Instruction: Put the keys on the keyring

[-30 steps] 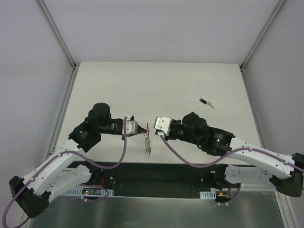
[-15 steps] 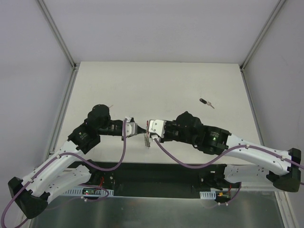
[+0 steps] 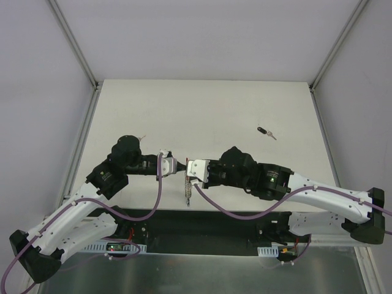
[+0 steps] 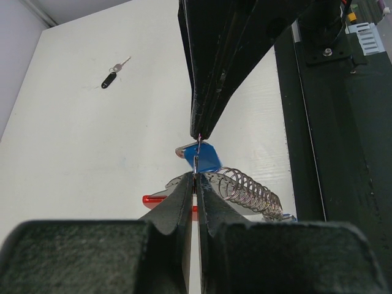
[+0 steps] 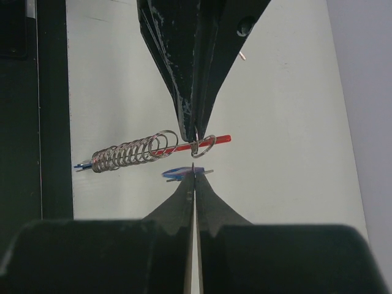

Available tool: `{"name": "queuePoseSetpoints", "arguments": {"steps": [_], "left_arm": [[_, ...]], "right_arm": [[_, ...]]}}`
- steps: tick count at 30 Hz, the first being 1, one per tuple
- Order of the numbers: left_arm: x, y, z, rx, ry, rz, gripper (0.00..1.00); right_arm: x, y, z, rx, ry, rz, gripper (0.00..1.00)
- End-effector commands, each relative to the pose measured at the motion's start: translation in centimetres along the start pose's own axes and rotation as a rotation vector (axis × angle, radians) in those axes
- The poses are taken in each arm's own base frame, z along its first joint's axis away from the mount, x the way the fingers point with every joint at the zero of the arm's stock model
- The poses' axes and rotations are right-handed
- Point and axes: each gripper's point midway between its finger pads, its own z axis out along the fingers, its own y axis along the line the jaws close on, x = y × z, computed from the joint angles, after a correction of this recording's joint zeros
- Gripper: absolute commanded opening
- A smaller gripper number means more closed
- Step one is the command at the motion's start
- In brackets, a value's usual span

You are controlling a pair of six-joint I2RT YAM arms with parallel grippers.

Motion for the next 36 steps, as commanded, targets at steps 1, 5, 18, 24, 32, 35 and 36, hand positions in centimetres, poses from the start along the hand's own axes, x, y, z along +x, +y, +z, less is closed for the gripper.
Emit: {"name": "queuePoseSetpoints", "arguments": {"steps": [1, 5, 18, 24, 32, 35, 36], "left_arm": [[-0.8, 0.0, 0.1, 0.001, -0.034, 0.047, 0.0], [-0.9, 0.0, 0.1, -0.001, -0.035, 0.051, 0.0], [-0.8, 0.0, 0.2, 0.005, -0.034, 0.045, 0.0], [-0.7, 0.0, 0.4, 0.007, -0.029, 0.04, 0.0], [-0.5, 0.1, 0.4, 0.001, -0.023, 0.038, 0.0], [-0.4, 0.2, 0.4, -0.004, -0.018, 0.037, 0.0], [-0.3, 0.2, 0.4, -0.006, -0.015, 0.038, 0.0]], "right_arm": [[-2.3, -1.7, -0.6, 0.059, -0.054, -0.003, 0.01], [-2.4, -1.7, -0.5, 0.062, -0.053, -0.003, 0.01], [-3.2, -1.9, -0.6, 0.089, -0.084, 0.006, 0.01], [-3.3, -1.7, -0.6, 0.08, -0.087, 0.003, 0.01], [-3.4, -1.6, -0.9, 0.079, -0.09, 0.0, 0.01], [-3.4, -1.5, -1.0, 0.076, -0.09, 0.001, 0.01], [-3.4, -1.5, -1.0, 0.076, -0.088, -0.001, 0.01]]}}
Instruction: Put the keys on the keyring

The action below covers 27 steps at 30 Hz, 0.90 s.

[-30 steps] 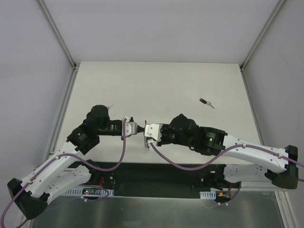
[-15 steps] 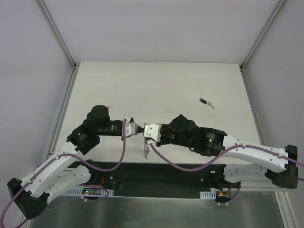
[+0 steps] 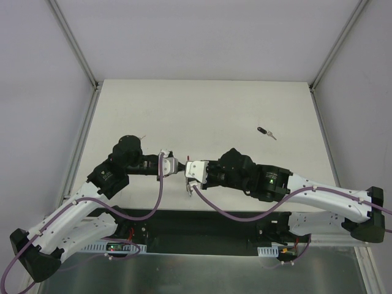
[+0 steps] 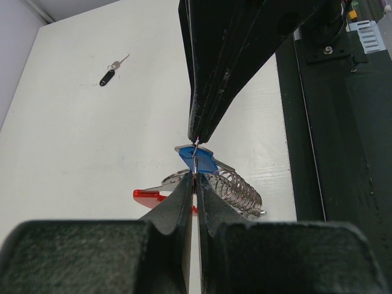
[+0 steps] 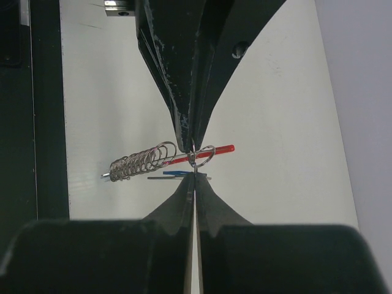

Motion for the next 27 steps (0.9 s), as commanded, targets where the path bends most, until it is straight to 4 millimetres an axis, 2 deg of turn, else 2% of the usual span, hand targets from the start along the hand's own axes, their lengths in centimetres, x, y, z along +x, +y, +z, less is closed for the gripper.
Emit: {"name": "queuePoseSetpoints", "arguments": {"steps": [1, 13, 27], "left_arm": [[-0.55, 0.16, 0.24, -0.005, -0.025, 0.042, 0.0], [-0.34, 0.24, 0.14, -0.018, -0.022, 0.073, 0.0], [-0.29, 0.27, 0.11, -0.042, -0.031, 0.126, 0.0]], "right_arm": [[-2.66, -1.53, -1.0, 0.049, -0.074, 0.011, 0.01], [-2.24, -1.9, -1.04, 0.074, -0.051, 0.018, 0.01], [-1.99, -1.15, -0.56, 0.031, -0.03, 0.025, 0.01]]}}
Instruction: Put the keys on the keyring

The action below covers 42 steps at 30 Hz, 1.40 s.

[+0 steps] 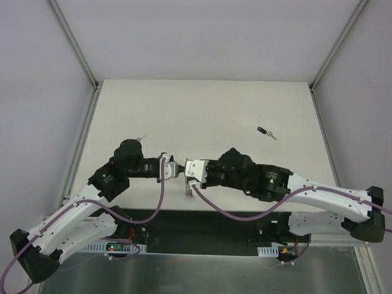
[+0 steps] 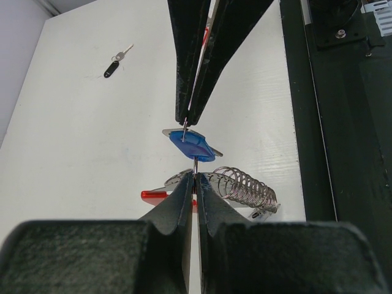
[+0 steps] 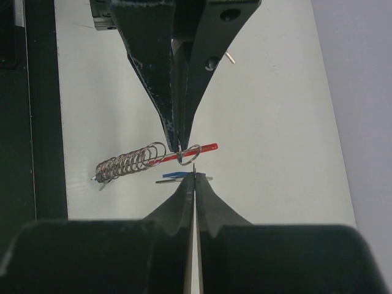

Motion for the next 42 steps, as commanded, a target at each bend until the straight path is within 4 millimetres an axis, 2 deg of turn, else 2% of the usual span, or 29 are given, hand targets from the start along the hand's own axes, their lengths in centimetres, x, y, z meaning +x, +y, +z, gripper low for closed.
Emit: {"name": "queuePoseSetpoints", "arguments": {"steps": [1, 19, 42], "left_arm": [[-1.7, 0.7, -0.1, -0.03, -0.059, 0.097, 0.0], [-2.0, 0.6, -0.3, -0.055, -0.098, 0.128, 0.0], [-2.8, 0.6, -0.4, -0.062, -0.135, 0.14, 0.0]], "right_arm": [[-1.8, -0.8, -0.3, 0.015, -0.036, 0.019, 0.01], [-2.1, -0.6, -1.1, -0.053, -0.119, 0.112, 0.01], [-1.5, -0.7, -0.5, -0.075, -0.113, 0.139, 0.01]]}}
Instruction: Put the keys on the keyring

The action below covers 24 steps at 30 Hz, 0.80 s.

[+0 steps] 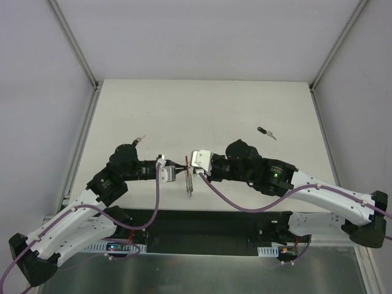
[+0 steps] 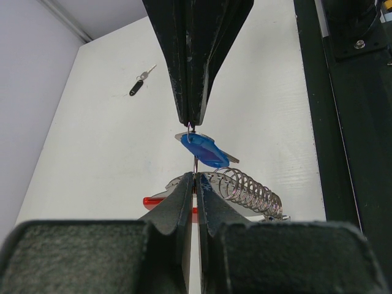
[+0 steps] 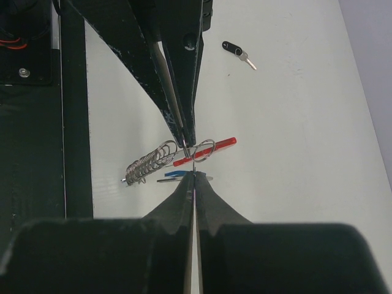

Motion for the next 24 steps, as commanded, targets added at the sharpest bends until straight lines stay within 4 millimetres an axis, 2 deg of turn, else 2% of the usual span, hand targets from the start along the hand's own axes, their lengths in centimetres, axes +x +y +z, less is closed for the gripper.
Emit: {"name": "queuePoseSetpoints", "arguments": {"steps": [1, 24], "left_arm": [[-1.84, 0.3, 0.07, -0.002, -0.071, 0.044, 0.0], [-2.05, 0.16, 0.15, 0.007, -0.082, 0.038, 0.0]], "right_arm": [[-1.46, -0.2, -0.05, -0.004, -0.058, 0.014, 0.01], [-1.57, -0.08, 0.35, -0.016, -0.057, 0.006, 0.01]]}}
